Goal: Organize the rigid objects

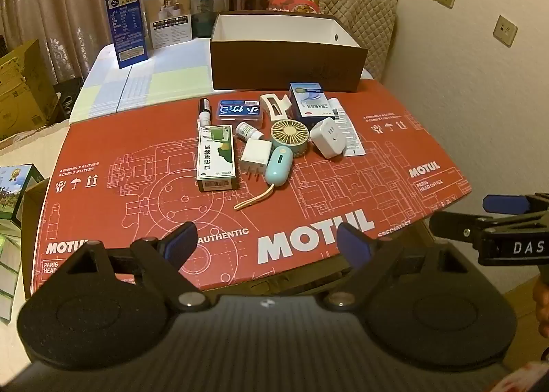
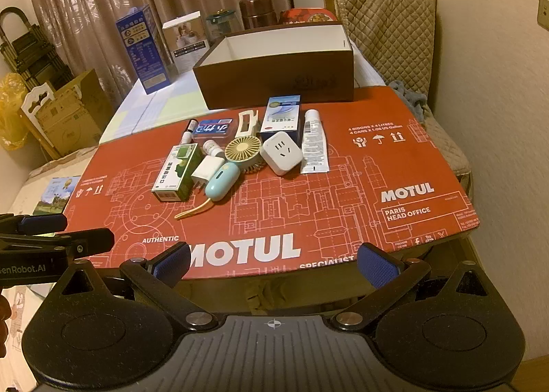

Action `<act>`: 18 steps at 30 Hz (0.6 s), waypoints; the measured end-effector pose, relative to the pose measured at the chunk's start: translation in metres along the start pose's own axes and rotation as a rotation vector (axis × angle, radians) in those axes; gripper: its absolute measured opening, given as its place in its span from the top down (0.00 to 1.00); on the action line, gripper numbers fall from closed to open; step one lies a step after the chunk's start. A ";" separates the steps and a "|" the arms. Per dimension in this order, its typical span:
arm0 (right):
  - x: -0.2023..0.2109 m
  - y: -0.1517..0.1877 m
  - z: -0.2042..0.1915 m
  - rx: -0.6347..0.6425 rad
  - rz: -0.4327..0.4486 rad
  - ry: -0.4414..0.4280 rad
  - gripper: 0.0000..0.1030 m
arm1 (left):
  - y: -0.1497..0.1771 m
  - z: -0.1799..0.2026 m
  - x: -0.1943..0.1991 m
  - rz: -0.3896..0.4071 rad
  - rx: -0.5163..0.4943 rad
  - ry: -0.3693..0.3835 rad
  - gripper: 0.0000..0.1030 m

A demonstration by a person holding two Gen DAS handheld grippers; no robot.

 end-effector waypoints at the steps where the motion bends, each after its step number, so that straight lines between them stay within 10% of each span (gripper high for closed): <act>1: 0.000 0.000 0.000 0.000 0.000 0.000 0.02 | 0.000 0.000 0.000 0.003 0.001 0.001 0.16; 18: 0.000 -0.001 -0.001 0.001 0.002 0.000 0.02 | 0.000 0.000 0.000 0.002 -0.002 -0.001 0.16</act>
Point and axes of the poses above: each gripper's, at about its wrist camera, not at the fingertips, and x roughly against the way its jaws point, z to its right, y to its underside, the point moved 9 cm from there along -x, roughly the way its jaws point, and after that the axes turned 14 degrees about -y, right-handed, at the moved point
